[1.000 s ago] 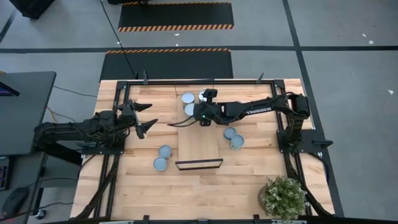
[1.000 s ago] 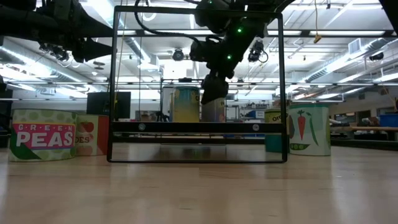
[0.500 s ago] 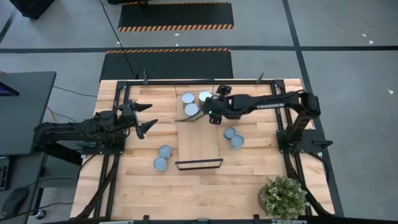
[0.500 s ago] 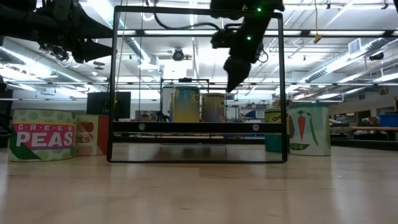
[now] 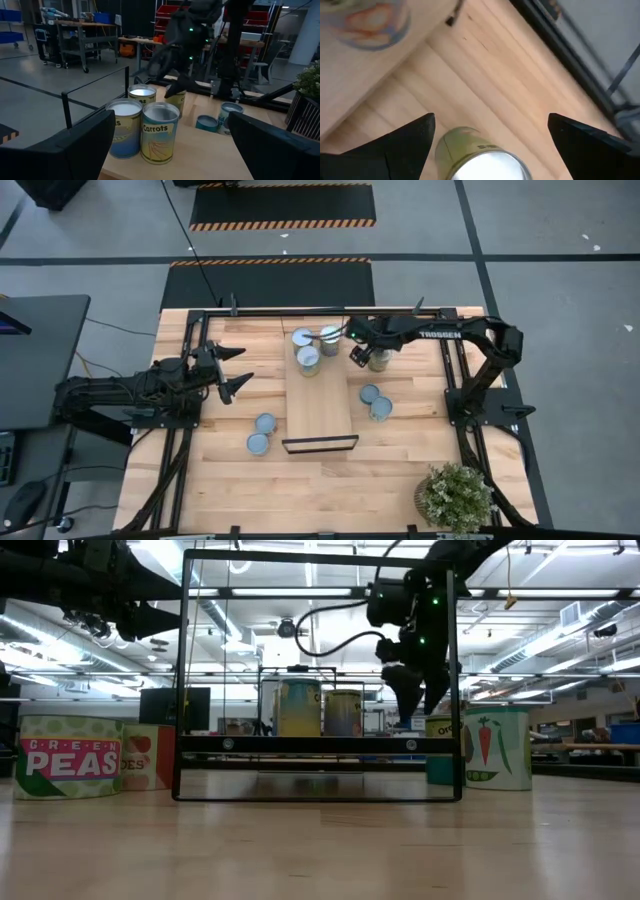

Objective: Pick and place cans onto a shelf
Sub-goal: Put the canned oranges on the shelf

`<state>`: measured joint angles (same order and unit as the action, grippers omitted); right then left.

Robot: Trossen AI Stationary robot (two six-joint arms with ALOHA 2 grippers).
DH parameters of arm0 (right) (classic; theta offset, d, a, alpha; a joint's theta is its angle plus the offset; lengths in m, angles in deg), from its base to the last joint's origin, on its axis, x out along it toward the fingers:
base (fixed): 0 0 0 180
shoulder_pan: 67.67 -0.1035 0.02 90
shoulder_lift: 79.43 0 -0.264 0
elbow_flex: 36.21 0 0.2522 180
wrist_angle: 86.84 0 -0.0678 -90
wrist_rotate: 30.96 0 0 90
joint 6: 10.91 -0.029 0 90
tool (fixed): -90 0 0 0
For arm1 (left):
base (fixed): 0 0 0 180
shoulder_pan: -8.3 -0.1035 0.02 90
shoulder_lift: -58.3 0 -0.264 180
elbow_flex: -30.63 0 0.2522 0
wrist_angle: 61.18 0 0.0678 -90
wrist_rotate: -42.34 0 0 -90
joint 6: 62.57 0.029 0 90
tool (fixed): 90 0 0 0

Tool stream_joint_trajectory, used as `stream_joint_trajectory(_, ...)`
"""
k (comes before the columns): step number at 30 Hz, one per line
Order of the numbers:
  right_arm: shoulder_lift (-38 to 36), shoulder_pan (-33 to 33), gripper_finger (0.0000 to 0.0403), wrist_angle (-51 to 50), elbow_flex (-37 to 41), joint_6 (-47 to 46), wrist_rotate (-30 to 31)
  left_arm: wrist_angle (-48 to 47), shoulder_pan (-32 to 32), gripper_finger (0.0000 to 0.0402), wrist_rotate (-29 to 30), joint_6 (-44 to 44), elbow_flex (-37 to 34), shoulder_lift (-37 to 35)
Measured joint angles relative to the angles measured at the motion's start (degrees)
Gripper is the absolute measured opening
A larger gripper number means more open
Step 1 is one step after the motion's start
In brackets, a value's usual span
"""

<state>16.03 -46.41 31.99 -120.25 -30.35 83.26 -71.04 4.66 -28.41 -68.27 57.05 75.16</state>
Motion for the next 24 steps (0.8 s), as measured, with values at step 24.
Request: stream_joint_trajectory(24, -0.2, 4.0, 0.0396, -11.3, 1.8, -13.6, -13.6, -0.3, 0.0, 0.0393, 0.0, -0.1, 0.0, 0.0)
